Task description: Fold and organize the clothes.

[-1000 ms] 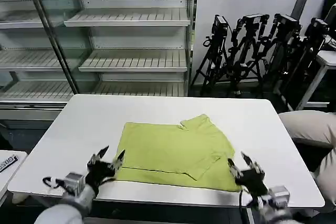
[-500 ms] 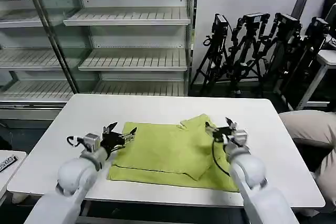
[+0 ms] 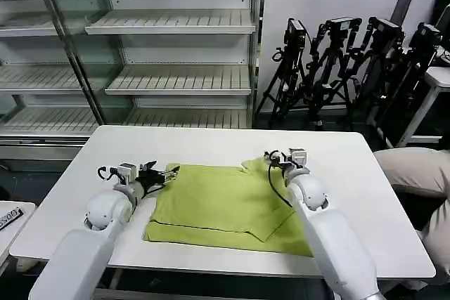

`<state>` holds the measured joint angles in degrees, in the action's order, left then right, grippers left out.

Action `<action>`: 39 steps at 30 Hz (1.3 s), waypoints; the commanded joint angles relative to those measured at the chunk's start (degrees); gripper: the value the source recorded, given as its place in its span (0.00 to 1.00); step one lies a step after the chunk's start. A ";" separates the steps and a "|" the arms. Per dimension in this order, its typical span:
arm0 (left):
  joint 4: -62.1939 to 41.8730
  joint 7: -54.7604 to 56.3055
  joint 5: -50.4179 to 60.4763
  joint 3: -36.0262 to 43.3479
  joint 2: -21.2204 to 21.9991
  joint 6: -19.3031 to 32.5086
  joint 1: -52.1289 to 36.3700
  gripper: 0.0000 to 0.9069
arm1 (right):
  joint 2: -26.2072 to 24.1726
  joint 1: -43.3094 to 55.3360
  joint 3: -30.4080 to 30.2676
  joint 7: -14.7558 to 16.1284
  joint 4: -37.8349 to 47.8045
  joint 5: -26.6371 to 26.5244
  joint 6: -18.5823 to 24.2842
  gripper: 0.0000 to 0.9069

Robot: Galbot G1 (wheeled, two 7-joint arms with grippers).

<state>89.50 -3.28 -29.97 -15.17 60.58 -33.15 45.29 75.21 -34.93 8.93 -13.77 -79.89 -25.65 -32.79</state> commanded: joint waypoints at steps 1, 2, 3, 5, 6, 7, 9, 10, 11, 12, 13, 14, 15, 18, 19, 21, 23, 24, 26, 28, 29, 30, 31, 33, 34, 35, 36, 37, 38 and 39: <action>-6.89 -1.57 -1.14 1.34 0.79 0.10 -5.00 1.00 | 1.43 4.32 -1.86 -0.47 6.66 -0.02 -0.33 1.00; -7.12 -1.22 -1.40 1.36 1.08 0.10 -5.29 1.00 | 1.41 4.16 -2.05 -0.53 6.68 0.03 -0.33 1.00; -7.30 -1.07 -1.44 1.39 1.23 0.10 -5.45 1.00 | 1.40 4.08 -2.07 -0.51 6.68 0.03 -0.33 1.00; -7.74 -0.82 -1.67 1.44 1.53 0.07 -5.83 1.00 | 1.59 3.96 -2.00 -0.53 7.08 -0.08 -0.24 1.00; -7.82 -0.77 -1.65 1.64 1.56 0.07 -5.86 1.00 | 1.65 3.97 -1.90 -0.48 7.29 -0.09 -0.13 1.00; -7.83 -0.56 -1.54 1.88 1.58 0.05 -5.85 1.00 | 1.68 3.99 -1.83 -0.45 7.61 -0.11 -0.12 1.00; -7.83 0.30 -1.24 2.34 1.71 0.04 -5.79 0.77 | 1.69 4.00 -1.81 -0.49 7.95 -0.42 -0.27 1.00; -7.99 0.58 -1.11 2.41 1.86 0.02 -5.81 0.31 | 1.74 4.00 -1.85 -0.49 8.14 -0.43 -0.28 1.00; -8.15 0.69 -1.07 2.49 1.95 0.00 -5.79 0.01 | 1.81 4.00 -1.84 -0.49 8.23 -0.62 -0.28 0.62; -8.35 0.90 -1.05 2.62 2.02 -0.03 -5.78 0.01 | 1.87 3.99 -1.81 -0.43 8.40 -0.84 -0.25 0.18; -8.36 0.76 -1.07 2.67 2.04 -0.02 -5.60 0.01 | 1.96 3.94 -1.81 -0.39 8.47 -1.20 -0.10 0.00; -8.20 0.62 -1.07 2.77 1.98 -0.03 -5.44 0.01 | 2.01 3.92 -1.80 -0.35 8.48 -1.52 -0.08 0.00; -7.97 0.59 -1.06 2.86 1.95 -0.04 -5.27 0.01 | 2.09 3.92 -1.81 -0.17 8.66 -1.86 -0.10 0.00; -8.28 0.75 -1.06 2.65 2.25 -0.02 -5.23 0.01 | 2.24 4.03 -1.89 0.28 8.97 -2.75 -0.25 0.00; -8.54 0.84 -1.08 2.54 2.38 0.00 -5.31 0.01 | 2.24 4.10 -1.93 0.37 8.96 -3.25 -0.29 0.00; -8.50 0.90 -1.09 2.67 2.30 -0.01 -5.02 0.01 | 2.35 4.24 -1.94 0.64 9.18 -3.61 -0.30 0.00; -8.30 0.83 -1.09 2.67 2.26 -0.01 -4.79 0.01 | 2.42 4.26 -1.97 0.48 9.26 -3.87 -0.32 0.00; -8.23 0.82 -1.08 2.64 2.30 0.00 -4.70 0.01 | 2.46 4.25 -1.95 0.45 9.31 -3.87 -0.31 0.00; -8.31 0.78 -1.14 2.52 2.45 0.03 -4.69 0.01 | 2.50 4.19 -1.98 0.40 9.29 -3.77 -0.28 0.00; -8.27 0.80 -1.09 2.54 2.70 0.03 -4.64 0.01 | 2.48 4.09 -2.00 0.18 9.25 -3.71 -0.30 0.00; -8.16 0.78 -1.07 2.60 2.80 0.02 -4.59 0.01 | 2.40 4.09 -2.06 0.18 9.41 -3.67 -0.30 0.00; -7.95 0.73 -1.06 2.66 2.88 0.03 -4.45 0.01 | 2.38 4.03 -2.01 0.10 9.38 -3.71 -0.31 0.00; -7.84 0.73 -0.99 2.67 2.99 0.02 -4.41 0.01 | 2.37 3.94 -1.97 0.10 9.31 -3.73 -0.32 0.00; -7.64 0.68 -0.94 2.58 3.23 0.05 -4.25 0.01 | 2.29 3.66 -1.81 0.41 8.93 -3.55 0.11 0.00; -7.54 0.68 -0.93 2.56 3.32 0.07 -4.25 0.01 | 2.24 3.57 -1.81 0.50 8.77 -3.26 0.75 0.00; -7.22 0.69 -0.95 2.43 3.41 0.12 -4.24 0.01 | 2.08 3.44 -1.73 0.82 8.60 -2.26 2.38 0.00; -6.55 0.61 -1.33 2.10 3.43 0.16 -4.18 0.01 | 1.74 3.10 -1.57 1.63 7.02 -1.67 3.63 0.00; -6.33 0.59 -1.44 1.88 3.42 0.28 -4.15 0.01 | 1.53 2.86 -1.52 1.79 6.25 -1.61 3.88 0.00; -5.43 0.56 -2.58 1.54 3.34 0.66 -4.03 0.01 | 0.91 2.33 -1.53 1.92 4.00 -1.40 4.33 0.00; -5.16 0.46 -2.62 1.40 3.29 0.80 -4.02 0.01 | 0.45 1.93 -1.64 1.94 2.61 -1.39 4.37 0.00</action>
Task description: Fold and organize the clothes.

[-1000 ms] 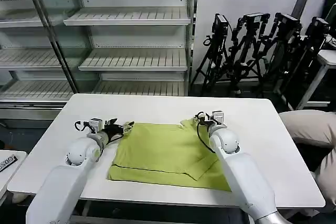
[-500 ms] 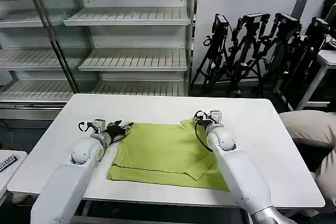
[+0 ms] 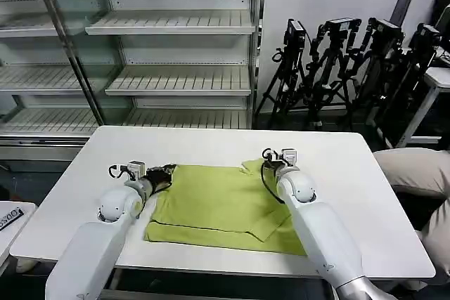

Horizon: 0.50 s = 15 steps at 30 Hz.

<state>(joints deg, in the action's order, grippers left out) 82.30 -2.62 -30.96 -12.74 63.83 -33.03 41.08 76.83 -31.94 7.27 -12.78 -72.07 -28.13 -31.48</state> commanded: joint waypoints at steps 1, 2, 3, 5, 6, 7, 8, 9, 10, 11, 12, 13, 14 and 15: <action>2.50 -0.11 -2.00 -1.23 -0.02 0.80 0.21 0.01 | -1.58 -1.47 -0.08 0.89 -6.43 1.07 3.03 0.00; 3.47 -0.08 -2.54 -1.61 -0.10 0.82 0.56 0.01 | -2.65 -2.79 -0.26 0.49 -9.53 0.87 2.56 0.00; 4.24 -0.05 -2.70 -1.81 -0.20 0.82 0.97 0.01 | -3.04 -3.33 -0.28 0.33 -10.61 0.67 2.32 0.00; 7.70 0.00 -2.75 -2.45 -0.71 0.82 3.08 0.01 | -4.62 -5.90 0.07 -0.24 -15.41 0.40 1.18 0.00; 9.27 0.12 -2.70 -2.62 -1.01 0.72 4.14 0.01 | -5.07 -7.10 0.65 -0.45 -17.27 -0.01 1.01 0.00; 10.43 0.17 -2.49 -2.76 -1.14 0.55 4.95 0.01 | -5.24 -7.54 0.82 -0.60 -17.92 -0.19 0.82 0.00; 11.88 0.43 -2.27 -3.06 -1.25 0.36 6.27 0.01 | -5.81 -9.47 1.42 -1.13 -20.50 -0.77 0.52 0.00; 13.21 0.58 -2.10 -3.29 -1.39 0.36 7.45 0.01 | -6.27 -10.55 1.83 -1.32 -21.99 -1.10 0.44 0.00; 14.01 0.68 -1.84 -3.43 -1.47 0.36 7.67 0.01 | -6.60 -11.52 2.13 -1.40 -23.31 -1.26 0.43 0.00; 15.09 0.91 -1.27 -3.86 -1.60 0.40 9.31 0.01 | -7.24 -13.02 2.41 -1.57 -25.46 -1.40 0.53 0.00; 15.83 1.05 -1.08 -4.40 -1.82 0.47 10.91 0.01 | -7.61 -14.49 2.94 -1.55 -27.85 -1.47 0.50 0.00; 16.71 1.11 -0.93 -4.98 -2.00 0.57 12.29 0.01 | -8.01 -15.64 3.21 -1.63 -30.02 -1.69 0.39 0.00; 17.54 1.13 -0.69 -5.59 -2.20 0.61 13.56 0.01 | -8.56 -16.57 3.47 -1.73 -31.71 -1.79 0.31 0.00; 18.53 1.12 -0.57 -6.33 -2.36 0.89 14.71 0.01 | -9.01 -18.19 3.66 -1.79 -33.34 -1.96 0.22 0.00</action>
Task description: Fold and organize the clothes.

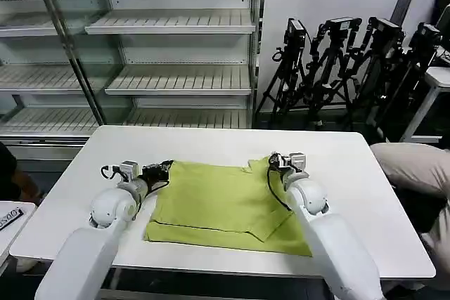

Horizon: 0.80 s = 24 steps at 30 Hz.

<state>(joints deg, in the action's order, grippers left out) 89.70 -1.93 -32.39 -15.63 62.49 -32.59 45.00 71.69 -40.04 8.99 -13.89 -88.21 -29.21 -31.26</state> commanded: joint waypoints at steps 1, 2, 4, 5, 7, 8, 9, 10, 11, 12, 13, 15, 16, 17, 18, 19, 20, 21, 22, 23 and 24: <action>12.48 0.37 0.84 -4.46 -1.16 0.63 12.38 0.01 | -4.40 -11.48 2.13 -0.69 -18.73 -1.03 -0.12 0.00; 13.49 0.41 0.84 -5.20 -1.27 0.67 14.21 0.01 | -4.75 -12.97 2.29 -0.78 -20.22 -0.95 -0.09 0.00; 15.68 0.70 0.96 -6.41 -1.31 0.80 16.95 0.01 | -5.52 -15.68 2.92 -0.84 -22.59 -0.88 -0.08 0.00; 16.65 0.79 0.96 -7.08 -1.31 0.92 18.28 0.01 | -5.84 -16.63 3.20 -0.89 -23.70 -0.88 -0.04 0.00; 17.99 1.06 0.98 -7.91 -1.45 1.41 19.87 0.01 | -6.41 -18.52 3.59 -0.62 -25.11 -0.70 0.13 0.00; 18.16 1.04 0.88 -8.16 -1.70 1.87 20.24 0.01 | -6.78 -19.54 3.74 -0.07 -25.30 -0.35 0.65 0.00; 18.08 1.01 0.87 -8.47 -1.91 1.90 20.42 0.01 | -7.05 -20.21 3.86 0.21 -25.19 -0.13 0.93 0.00; 17.89 1.04 0.88 -8.72 -2.09 1.90 20.46 0.01 | -7.29 -20.96 3.96 0.32 -25.01 0.18 1.24 0.00; 17.59 1.02 0.87 -9.11 -2.24 1.91 20.48 0.01 | -7.45 -21.51 4.21 0.32 -25.01 0.33 1.61 0.00; 17.46 0.99 0.70 -9.46 -2.41 1.92 20.60 0.01 | -7.61 -22.12 4.54 0.35 -25.21 0.34 1.70 0.00; 17.56 0.88 0.58 -9.69 -2.50 1.94 20.87 0.01 | -7.70 -22.87 5.01 0.36 -25.65 0.34 1.78 0.00; 18.47 0.82 0.73 -9.61 -2.07 2.25 22.23 0.01 | -7.40 -24.75 5.99 0.49 -27.10 0.27 1.81 0.00; 18.96 0.80 0.94 -9.40 -1.72 2.39 22.69 0.01 | -7.23 -25.52 6.23 0.61 -27.57 0.30 1.92 0.00; 19.45 0.78 1.16 -9.32 -1.46 2.45 23.23 0.01 | -7.10 -26.11 6.33 0.67 -28.06 0.32 2.07 0.00; 20.04 0.74 2.35 -9.01 -1.01 2.71 23.79 0.01 | -6.80 -27.05 6.46 0.79 -28.61 0.65 2.55 0.00; 20.41 0.64 2.78 -9.01 -0.77 2.82 24.05 0.01 | -6.53 -27.75 6.58 0.80 -28.97 1.02 2.76 0.00; 20.67 0.64 2.84 -9.05 -0.69 2.82 24.21 0.01 | -6.42 -28.13 6.64 0.79 -29.26 1.19 2.85 0.00; 21.05 0.47 2.83 -9.15 -0.78 2.86 24.53 0.01 | -6.20 -28.76 6.84 0.62 -29.83 1.22 2.86 0.00; 21.22 0.42 2.82 -9.17 -1.07 3.00 24.90 0.01 | -6.10 -29.17 7.01 0.54 -30.32 1.44 2.87 0.00; 21.56 0.42 2.82 -9.21 -1.22 3.00 25.23 0.01 | -6.08 -29.43 7.15 0.56 -30.49 1.71 2.88 0.00; 22.07 0.34 2.80 -9.30 -1.53 3.04 25.93 0.01 | -6.11 -29.89 7.33 0.53 -31.03 1.80 2.94 0.00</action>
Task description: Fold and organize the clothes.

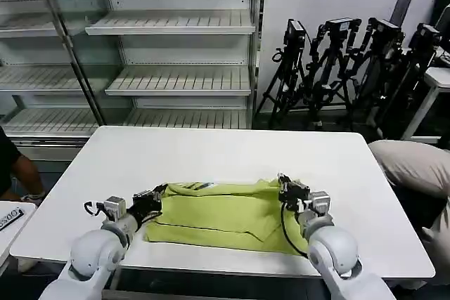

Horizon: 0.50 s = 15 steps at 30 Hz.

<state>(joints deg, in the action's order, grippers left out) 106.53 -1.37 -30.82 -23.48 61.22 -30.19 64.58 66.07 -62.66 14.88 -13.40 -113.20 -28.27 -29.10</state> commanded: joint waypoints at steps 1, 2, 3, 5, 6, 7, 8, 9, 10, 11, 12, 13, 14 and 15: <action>5.60 -0.23 1.24 -1.57 -0.51 0.64 6.85 0.01 | -0.59 -8.03 1.64 -0.06 -6.81 0.82 0.76 0.00; 5.98 -0.21 1.24 -1.77 -0.55 0.64 7.25 0.01 | -0.62 -8.33 1.81 -0.10 -7.23 0.86 0.73 0.00; 6.26 -0.23 1.22 -1.88 -0.59 0.65 7.77 0.01 | -0.67 -9.06 2.10 -0.15 -7.76 1.15 0.77 0.00; 6.51 -0.17 1.23 -2.06 -0.64 0.65 8.14 0.01 | -0.71 -9.64 2.40 -0.13 -8.04 1.51 0.83 0.00; 6.49 -0.12 1.27 -2.08 -0.73 0.77 8.39 0.01 | -0.76 -10.10 2.81 -0.05 -7.89 1.84 1.01 0.00; 6.48 -0.10 1.38 -2.00 -0.80 1.27 8.70 0.01 | -0.69 -10.28 2.96 -0.13 -7.70 1.86 1.29 0.00; 6.53 0.10 1.89 -1.79 -0.88 1.83 9.30 0.01 | -0.60 -10.44 3.07 -0.24 -7.65 1.80 1.39 0.00; 6.69 0.12 2.33 -1.70 -0.95 1.93 9.64 0.01 | -0.49 -10.94 3.23 -0.15 -7.75 1.72 1.46 0.00; 6.99 0.08 2.80 -1.70 -0.98 2.17 10.02 0.01 | -0.41 -11.30 3.33 -0.06 -7.93 1.75 1.69 0.00; 7.31 0.10 3.11 -1.80 -0.96 2.25 10.41 0.01 | -0.32 -11.59 3.37 -0.04 -8.11 1.75 1.77 0.00; 7.49 0.10 3.11 -1.86 -0.97 2.23 10.50 0.01 | -0.11 -11.80 3.45 -0.03 -8.25 1.76 1.76 0.00; 7.52 0.10 3.09 -1.93 -0.99 2.20 10.58 0.01 | 0.01 -11.95 3.48 -0.04 -8.26 1.79 1.75 0.00; 7.42 0.11 3.09 -1.94 -1.03 2.19 10.52 0.01 | 0.06 -12.04 3.50 -0.07 -8.22 1.82 1.77 0.00; 7.36 0.11 3.11 -1.95 -1.08 2.19 10.43 0.01 | 0.07 -12.08 3.53 -0.08 -8.21 1.80 1.79 0.00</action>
<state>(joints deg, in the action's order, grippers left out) 112.08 -1.34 -29.01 -25.07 60.36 -28.76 72.15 66.04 -71.47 17.64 -13.49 -119.35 -26.85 -27.76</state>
